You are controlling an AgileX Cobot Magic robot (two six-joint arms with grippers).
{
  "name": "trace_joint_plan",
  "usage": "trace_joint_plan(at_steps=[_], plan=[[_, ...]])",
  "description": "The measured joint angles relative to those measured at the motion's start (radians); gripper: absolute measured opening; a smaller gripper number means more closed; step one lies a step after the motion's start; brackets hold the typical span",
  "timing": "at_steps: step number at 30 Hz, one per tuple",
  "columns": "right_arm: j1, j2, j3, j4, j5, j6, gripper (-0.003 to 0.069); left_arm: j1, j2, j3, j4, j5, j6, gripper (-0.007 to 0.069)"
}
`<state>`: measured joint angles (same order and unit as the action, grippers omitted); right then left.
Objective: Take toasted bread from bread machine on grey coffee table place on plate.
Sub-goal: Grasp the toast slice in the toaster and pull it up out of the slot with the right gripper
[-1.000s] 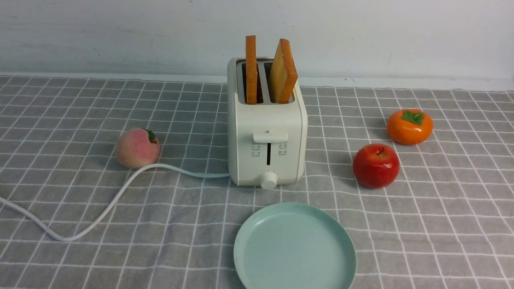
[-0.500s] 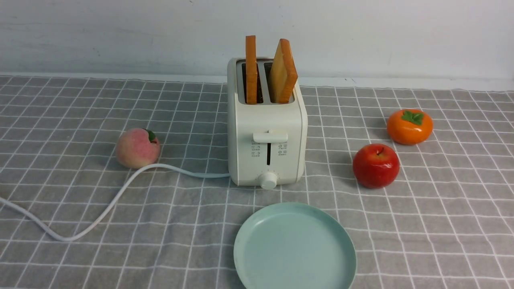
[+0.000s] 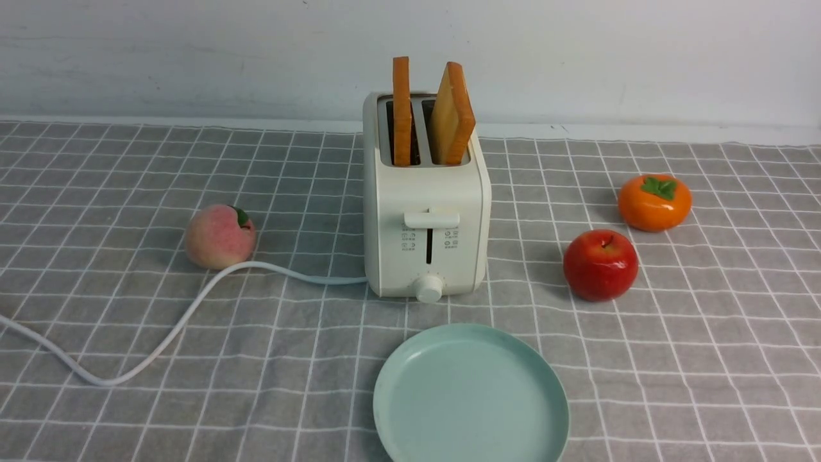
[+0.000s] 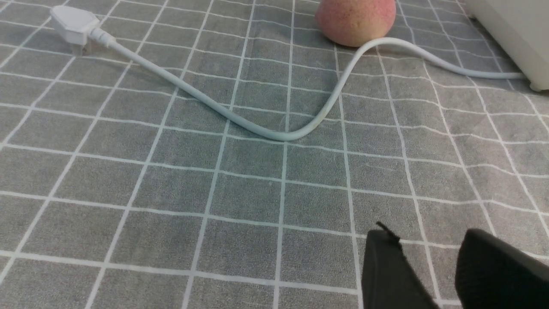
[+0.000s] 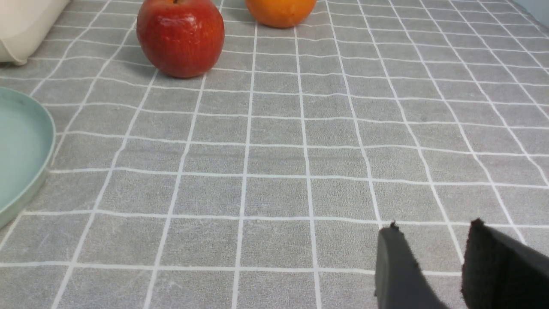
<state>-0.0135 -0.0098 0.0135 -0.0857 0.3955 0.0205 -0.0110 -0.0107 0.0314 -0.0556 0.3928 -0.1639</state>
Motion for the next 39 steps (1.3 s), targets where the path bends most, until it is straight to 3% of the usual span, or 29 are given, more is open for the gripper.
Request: trace_joint_plan(at_steps=[12,24,32,35,39], plan=[[0.000,0.000,0.000,-0.029,-0.007,0.000,0.0240,0.000,0.000,0.000,0.000,-0.067,0.000,0.0238],[0.000,0.000,0.011,-0.026,-0.419,0.045,0.0240,0.000,0.000,0.000,0.000,-0.193,0.000,0.0238],[0.000,0.000,0.011,-0.026,-0.486,0.050,0.0240,0.000,0.000,0.000,-0.003,-0.211,0.000,0.0238],[0.000,0.000,0.011,-0.026,-0.535,0.085,0.0240,0.000,0.000,0.000,-0.080,-0.293,-0.054,0.0238],[0.000,0.000,0.011,-0.026,-0.741,0.205,0.0240,0.000,0.000,0.000,-0.309,-0.543,-0.221,0.0238]])
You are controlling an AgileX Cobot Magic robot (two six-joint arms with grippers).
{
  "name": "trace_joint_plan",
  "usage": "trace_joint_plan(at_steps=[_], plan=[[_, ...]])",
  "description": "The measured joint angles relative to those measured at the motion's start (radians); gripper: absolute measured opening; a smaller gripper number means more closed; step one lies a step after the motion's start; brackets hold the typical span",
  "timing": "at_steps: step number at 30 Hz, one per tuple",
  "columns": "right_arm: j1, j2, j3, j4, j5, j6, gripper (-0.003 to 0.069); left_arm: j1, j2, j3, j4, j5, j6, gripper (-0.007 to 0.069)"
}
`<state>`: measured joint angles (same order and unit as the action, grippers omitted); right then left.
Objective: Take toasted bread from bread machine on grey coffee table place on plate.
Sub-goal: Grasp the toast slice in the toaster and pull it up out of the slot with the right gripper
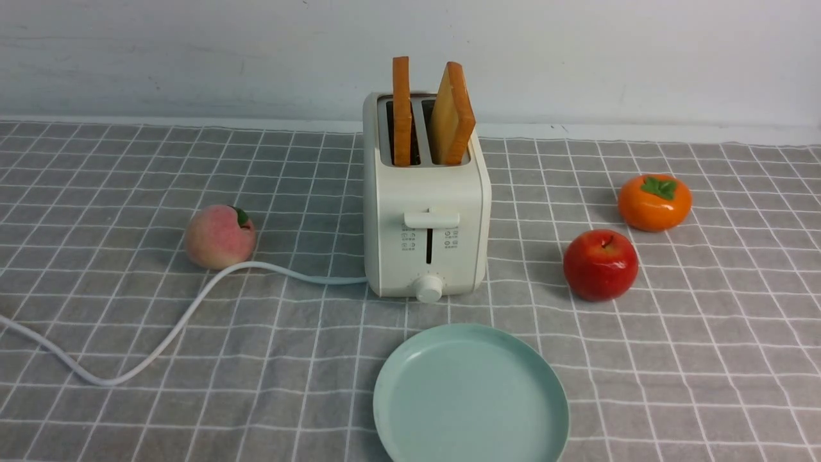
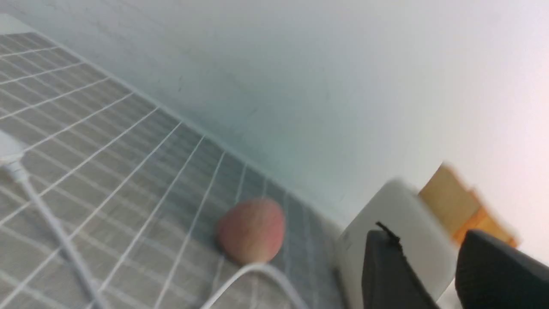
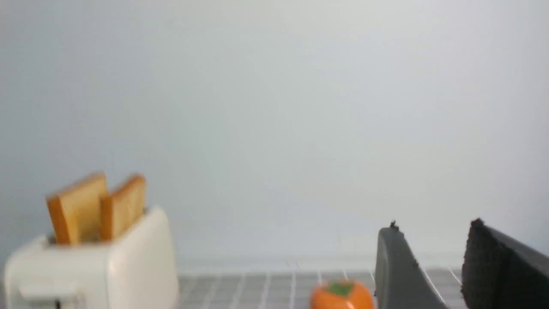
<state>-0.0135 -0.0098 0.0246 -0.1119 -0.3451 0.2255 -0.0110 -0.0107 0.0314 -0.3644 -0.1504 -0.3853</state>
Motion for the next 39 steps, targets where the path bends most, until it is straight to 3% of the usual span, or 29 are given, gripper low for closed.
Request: trace_joint_plan(at_steps=[5,13,17,20,23,26,32,39], plan=[[0.000,0.003,-0.058,-0.001,-0.031,0.139,0.0240,0.000,0.000,-0.004,-0.072,-0.239,-0.060,0.0238],[0.000,0.166,-0.455,0.000,0.201,0.230,0.0240,0.000,0.051,-0.240,-0.081,-0.230,-0.068,0.0238],[0.000,0.301,-0.683,0.000,0.345,0.256,0.0240,0.000,0.213,-0.440,-0.073,-0.076,-0.034,0.0238],[0.000,0.417,-0.828,-0.001,0.444,0.260,0.0240,0.000,0.396,-0.641,-0.027,0.174,0.035,0.0238],[0.000,0.471,-0.866,-0.039,0.485,0.258,0.0240,0.000,0.549,-0.772,0.012,0.418,0.103,0.0238],[0.000,0.494,-0.859,-0.115,0.498,0.248,0.0240,0.000,0.637,-0.810,0.053,0.561,0.164,0.0238],[0.000,0.522,-0.786,-0.153,0.583,0.245,0.0240,0.000,0.718,-0.806,0.056,0.621,0.185,0.0238],[0.000,0.635,-0.731,-0.017,0.769,0.240,0.0240,-0.083,0.779,-0.769,-0.089,0.576,0.192,0.0238]])
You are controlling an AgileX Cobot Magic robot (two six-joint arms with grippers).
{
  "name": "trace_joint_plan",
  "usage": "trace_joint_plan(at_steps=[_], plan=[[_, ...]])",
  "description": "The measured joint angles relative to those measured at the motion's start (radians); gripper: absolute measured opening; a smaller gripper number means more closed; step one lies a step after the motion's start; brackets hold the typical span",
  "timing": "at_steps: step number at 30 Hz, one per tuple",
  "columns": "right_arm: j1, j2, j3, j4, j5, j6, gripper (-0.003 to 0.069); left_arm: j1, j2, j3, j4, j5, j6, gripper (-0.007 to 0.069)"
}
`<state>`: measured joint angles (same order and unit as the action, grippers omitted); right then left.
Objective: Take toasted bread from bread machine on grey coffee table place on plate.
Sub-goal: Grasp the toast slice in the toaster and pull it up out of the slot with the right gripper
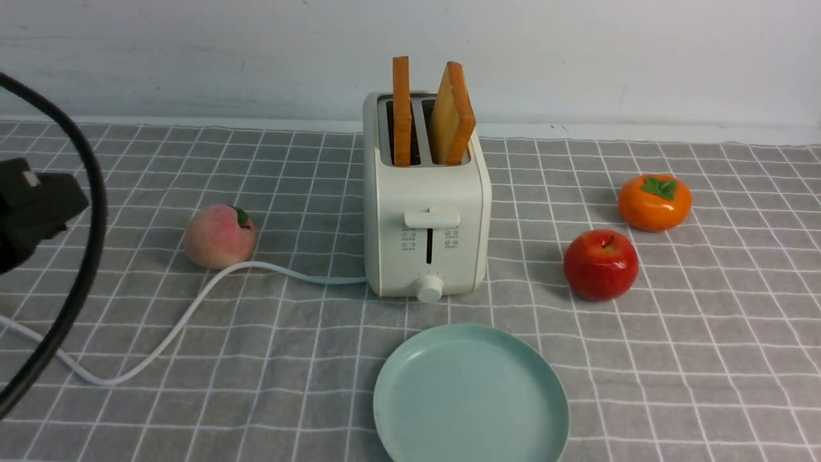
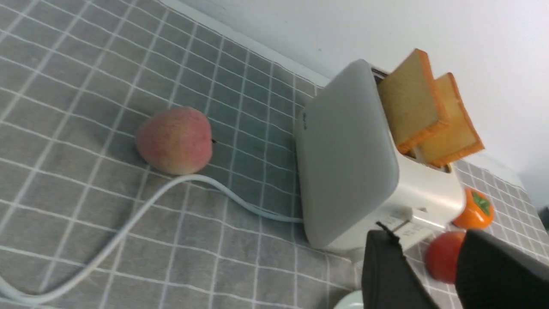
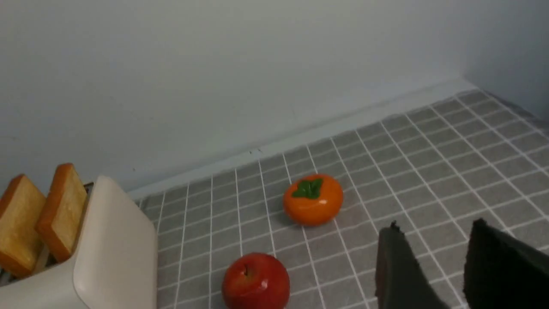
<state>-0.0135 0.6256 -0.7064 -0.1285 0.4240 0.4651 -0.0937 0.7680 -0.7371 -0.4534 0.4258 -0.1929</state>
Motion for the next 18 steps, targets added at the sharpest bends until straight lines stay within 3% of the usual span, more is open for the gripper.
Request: trace_joint_plan(at_steps=[4,11,18], plan=[[0.020,0.137,-0.048,0.054,0.085,-0.040,0.0240,-0.081,0.059,-0.025,-0.008,0.022,0.072,0.0238],[0.181,0.446,-0.275,0.183,0.188,-0.290,0.0240,-0.194,0.160,-0.205,0.015,0.141,0.154,0.0238],[0.283,0.789,-0.550,0.330,0.165,-0.348,0.0265,-0.264,0.221,-0.250,0.012,0.224,0.156,0.0238]])
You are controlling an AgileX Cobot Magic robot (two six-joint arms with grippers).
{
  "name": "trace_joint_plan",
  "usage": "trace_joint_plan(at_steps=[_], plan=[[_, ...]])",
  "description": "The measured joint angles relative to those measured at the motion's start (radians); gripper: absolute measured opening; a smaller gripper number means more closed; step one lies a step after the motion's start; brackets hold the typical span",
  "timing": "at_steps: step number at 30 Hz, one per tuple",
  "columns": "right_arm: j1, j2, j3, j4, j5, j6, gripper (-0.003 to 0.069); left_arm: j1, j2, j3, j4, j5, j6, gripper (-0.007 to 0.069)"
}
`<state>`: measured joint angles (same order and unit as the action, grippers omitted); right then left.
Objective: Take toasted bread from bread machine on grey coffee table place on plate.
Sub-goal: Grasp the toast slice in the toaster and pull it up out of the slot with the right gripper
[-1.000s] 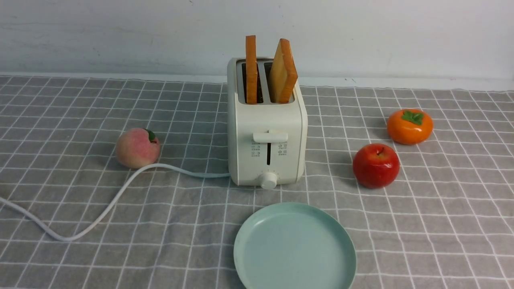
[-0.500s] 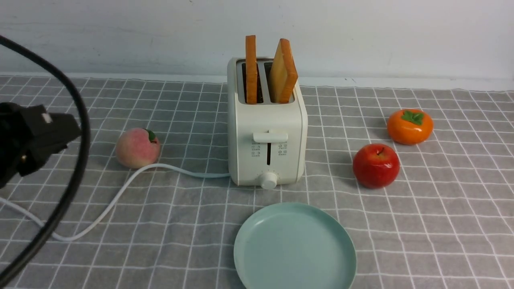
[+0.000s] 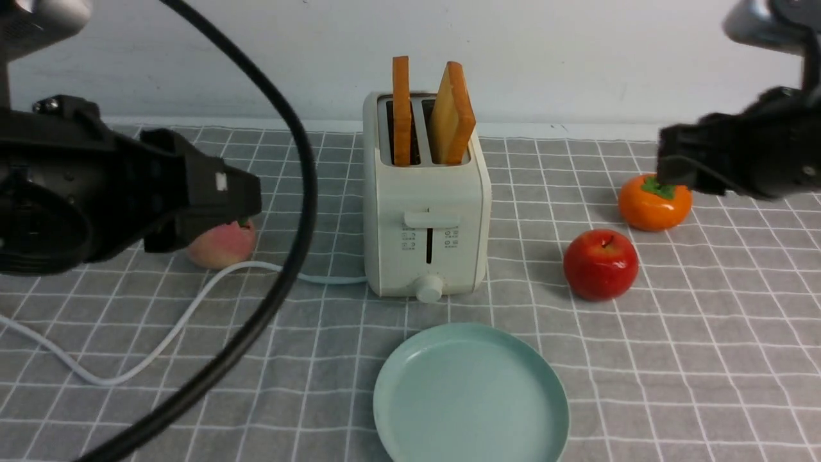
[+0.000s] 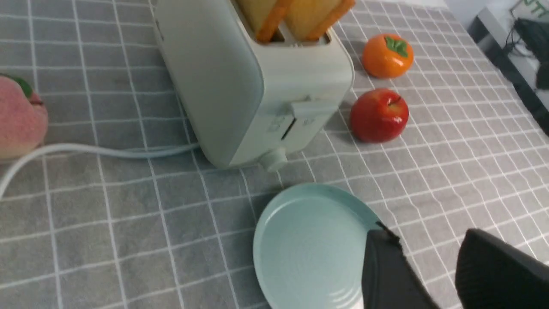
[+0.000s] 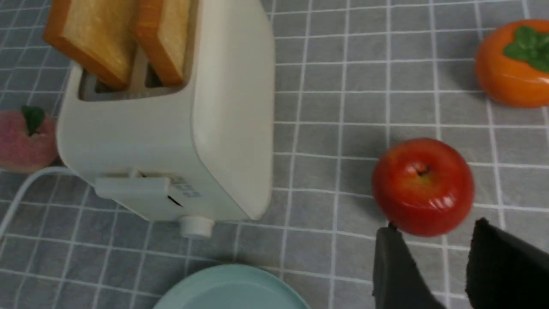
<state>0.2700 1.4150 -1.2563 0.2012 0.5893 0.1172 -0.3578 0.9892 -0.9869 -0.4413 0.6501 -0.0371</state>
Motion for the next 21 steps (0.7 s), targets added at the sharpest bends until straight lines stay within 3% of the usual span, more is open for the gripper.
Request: trace_joint_plan(at_steps=[6,9,21], plan=[[0.024,0.224,-0.240,0.150,0.000,-0.039,0.0349,-0.005,0.004,0.000,-0.011,0.009,0.000,0.0238],[0.037,0.315,-0.350,0.245,0.000,-0.138,0.0393,-0.005,0.006,0.000,-0.014,0.008,0.000,0.0238],[0.044,0.494,-0.466,0.594,-0.093,-0.470,0.0405,-0.005,0.007,0.000,-0.037,0.007,0.000,0.0238]])
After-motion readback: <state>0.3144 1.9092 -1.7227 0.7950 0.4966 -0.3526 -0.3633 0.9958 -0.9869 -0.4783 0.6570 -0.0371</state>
